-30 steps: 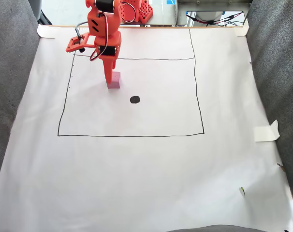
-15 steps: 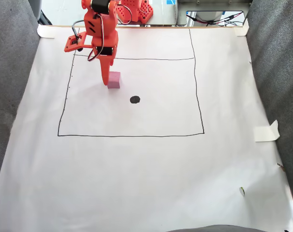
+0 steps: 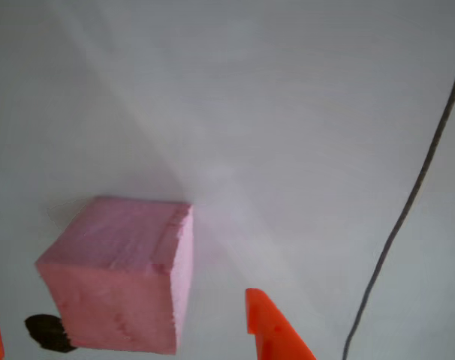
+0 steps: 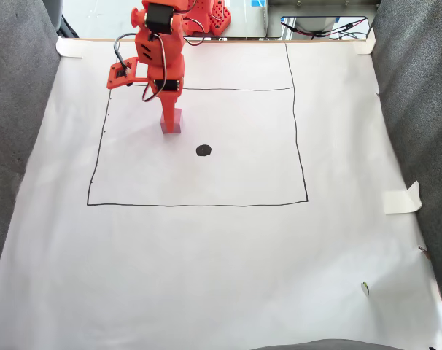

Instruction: Grasp the colored block, Place it on the black dot, and then return the arm to the default position.

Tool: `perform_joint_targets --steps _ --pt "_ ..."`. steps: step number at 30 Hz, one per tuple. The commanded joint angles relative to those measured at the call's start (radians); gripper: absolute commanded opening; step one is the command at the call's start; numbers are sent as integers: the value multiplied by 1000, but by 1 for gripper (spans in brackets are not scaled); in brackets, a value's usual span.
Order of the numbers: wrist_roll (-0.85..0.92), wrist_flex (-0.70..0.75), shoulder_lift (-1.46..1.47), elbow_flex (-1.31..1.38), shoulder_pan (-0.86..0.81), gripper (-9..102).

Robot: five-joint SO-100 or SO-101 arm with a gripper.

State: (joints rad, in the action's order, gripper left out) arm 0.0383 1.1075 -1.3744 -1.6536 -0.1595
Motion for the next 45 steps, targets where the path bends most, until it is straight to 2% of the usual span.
perform_joint_targets --steps 1,20,28,37,45 --pt "-6 -3 -12 3 3 41" --pt "-29 -14 -11 2 -18 31" --pt "-29 -21 -5 2 -31 31" --pt "-46 -38 25 2 -18 21" --pt "-51 -64 37 2 -14 21"
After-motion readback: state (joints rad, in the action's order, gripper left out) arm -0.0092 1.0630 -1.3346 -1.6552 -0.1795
